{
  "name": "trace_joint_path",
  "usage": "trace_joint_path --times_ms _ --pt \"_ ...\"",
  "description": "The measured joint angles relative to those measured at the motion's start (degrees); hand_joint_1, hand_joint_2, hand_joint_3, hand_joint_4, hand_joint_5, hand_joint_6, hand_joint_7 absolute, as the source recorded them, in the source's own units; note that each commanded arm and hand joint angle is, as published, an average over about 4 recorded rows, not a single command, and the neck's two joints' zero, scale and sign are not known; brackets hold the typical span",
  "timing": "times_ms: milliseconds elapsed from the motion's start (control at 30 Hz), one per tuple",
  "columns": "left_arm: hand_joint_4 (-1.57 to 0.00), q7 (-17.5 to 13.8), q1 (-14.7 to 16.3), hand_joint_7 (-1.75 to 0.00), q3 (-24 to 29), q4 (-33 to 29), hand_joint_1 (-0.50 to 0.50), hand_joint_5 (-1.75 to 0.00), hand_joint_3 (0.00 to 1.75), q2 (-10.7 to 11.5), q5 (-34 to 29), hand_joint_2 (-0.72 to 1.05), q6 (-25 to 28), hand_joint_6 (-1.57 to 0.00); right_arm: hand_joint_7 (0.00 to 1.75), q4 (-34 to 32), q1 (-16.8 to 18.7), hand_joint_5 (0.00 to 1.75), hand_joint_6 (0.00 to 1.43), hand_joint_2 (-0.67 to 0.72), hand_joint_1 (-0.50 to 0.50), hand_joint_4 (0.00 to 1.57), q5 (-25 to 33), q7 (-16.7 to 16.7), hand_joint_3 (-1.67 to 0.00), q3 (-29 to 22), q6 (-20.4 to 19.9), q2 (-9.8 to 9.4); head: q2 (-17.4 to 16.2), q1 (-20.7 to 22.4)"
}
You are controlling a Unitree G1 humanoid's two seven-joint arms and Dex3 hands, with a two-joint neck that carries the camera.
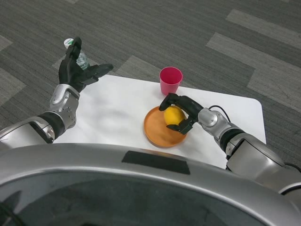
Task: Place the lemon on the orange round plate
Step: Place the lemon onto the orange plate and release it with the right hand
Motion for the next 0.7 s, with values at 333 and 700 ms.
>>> trace_joint_path --times_ms 333,700 --pt "-0.29 0.0 0.0 0.00 -0.6 0.0 0.50 0.00 0.09 0.0 -0.5 0.21 0.0 0.00 1.13 0.7 -0.6 1.53 0.19 -0.54 -0.16 0.04 0.0 -0.1 -0.63 2.5 0.6 0.79 -0.3 1.0" --pt "-0.30 0.0 0.0 0.00 -1.1 0.7 0.50 0.00 0.09 0.0 -1.3 0.16 0.0 0.00 0.80 0.7 -0.6 1.16 0.03 0.06 0.17 0.00 0.0 -0.1 -0.20 2.5 0.6 0.79 0.6 2.2"
